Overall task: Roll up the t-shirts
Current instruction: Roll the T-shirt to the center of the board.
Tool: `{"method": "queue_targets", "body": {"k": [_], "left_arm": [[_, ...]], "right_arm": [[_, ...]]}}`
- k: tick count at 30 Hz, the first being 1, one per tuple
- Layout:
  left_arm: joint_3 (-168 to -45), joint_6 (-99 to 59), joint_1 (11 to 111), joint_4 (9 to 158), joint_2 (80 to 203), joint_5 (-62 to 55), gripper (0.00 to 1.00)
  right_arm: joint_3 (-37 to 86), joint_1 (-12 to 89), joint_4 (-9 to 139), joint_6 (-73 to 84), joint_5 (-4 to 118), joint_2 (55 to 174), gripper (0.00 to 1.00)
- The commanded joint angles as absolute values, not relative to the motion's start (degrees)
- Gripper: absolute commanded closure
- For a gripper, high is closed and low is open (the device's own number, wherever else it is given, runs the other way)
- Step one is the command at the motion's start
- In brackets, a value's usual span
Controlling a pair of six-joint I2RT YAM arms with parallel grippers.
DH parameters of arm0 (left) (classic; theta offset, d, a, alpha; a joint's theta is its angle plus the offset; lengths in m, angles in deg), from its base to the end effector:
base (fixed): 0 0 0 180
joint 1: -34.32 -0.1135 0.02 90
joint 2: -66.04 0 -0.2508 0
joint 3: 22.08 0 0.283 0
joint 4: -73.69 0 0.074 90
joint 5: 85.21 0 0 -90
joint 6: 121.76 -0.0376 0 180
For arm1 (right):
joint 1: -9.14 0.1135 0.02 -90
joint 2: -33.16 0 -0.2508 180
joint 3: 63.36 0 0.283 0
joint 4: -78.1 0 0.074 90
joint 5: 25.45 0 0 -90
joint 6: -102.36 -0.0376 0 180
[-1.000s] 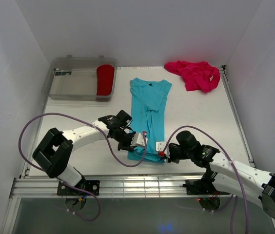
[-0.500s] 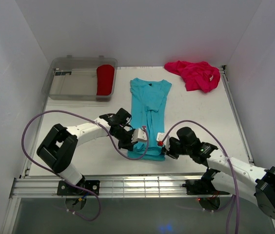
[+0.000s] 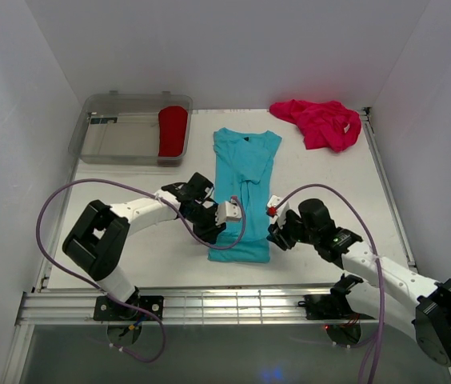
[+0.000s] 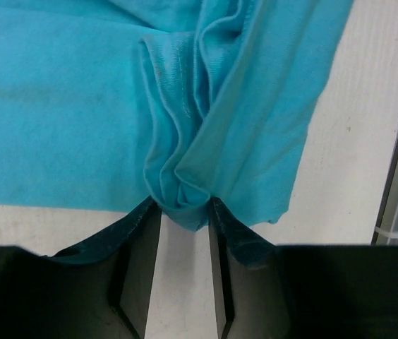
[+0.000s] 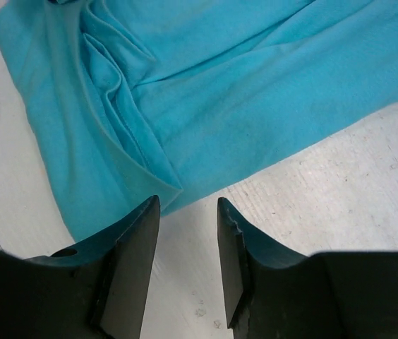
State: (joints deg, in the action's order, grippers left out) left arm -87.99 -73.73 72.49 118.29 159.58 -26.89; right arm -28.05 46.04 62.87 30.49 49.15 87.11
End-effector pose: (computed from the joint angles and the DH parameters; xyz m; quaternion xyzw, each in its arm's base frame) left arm 0.2382 -0.2124 0.1316 0.6441 0.7002 -0.2646 0.1574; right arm 0.1796 0.1473 0.1644 -0.4599 0.7464 0.1927 0.4407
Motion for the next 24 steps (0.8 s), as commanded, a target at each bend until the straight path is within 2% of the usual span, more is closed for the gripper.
{"method": "queue_targets", "body": {"k": [1, 3, 6, 7, 11, 16, 17, 20, 24], "left_arm": [[-91.7, -70.4, 70.7, 118.6, 158.8, -26.2, 0.55], [-92.7, -69.5, 70.3, 120.7, 158.6, -26.7, 0.48], [-94.5, -69.0, 69.9, 124.0, 158.6, -28.0, 0.43], [-95.0, -68.8, 69.9, 124.5, 158.6, -27.9, 0.43], [-97.7, -67.4, 69.5, 126.9, 158.1, -26.5, 0.44], [-92.9, -69.9, 71.6, 127.5, 151.0, -25.4, 0.49], [-91.0, -70.6, 72.9, 126.9, 149.5, -24.7, 0.5], [-82.6, -74.6, 81.2, 121.7, 142.6, -19.6, 0.5], [-73.7, -77.5, 89.3, 111.8, 136.1, -16.5, 0.43]], "right_arm": [[-25.8, 45.4, 64.6, 25.6, 45.8, 85.2, 0.57], [-25.9, 45.4, 64.1, 24.5, 45.0, 84.2, 0.59], [-25.2, 45.4, 62.0, 23.1, 43.6, 83.0, 0.67], [-24.7, 45.4, 61.7, 23.0, 41.1, 82.4, 0.71], [-23.9, 45.4, 62.5, 17.4, 38.1, 81.4, 0.74], [-22.4, 45.4, 55.9, 4.6, 45.7, 86.1, 0.75], [-22.3, 45.4, 53.1, -0.5, 46.6, 86.5, 0.75], [-23.8, 45.2, 50.0, -11.0, 48.1, 87.2, 0.64], [-27.6, 45.1, 50.5, -19.3, 45.1, 86.9, 0.57]]}}
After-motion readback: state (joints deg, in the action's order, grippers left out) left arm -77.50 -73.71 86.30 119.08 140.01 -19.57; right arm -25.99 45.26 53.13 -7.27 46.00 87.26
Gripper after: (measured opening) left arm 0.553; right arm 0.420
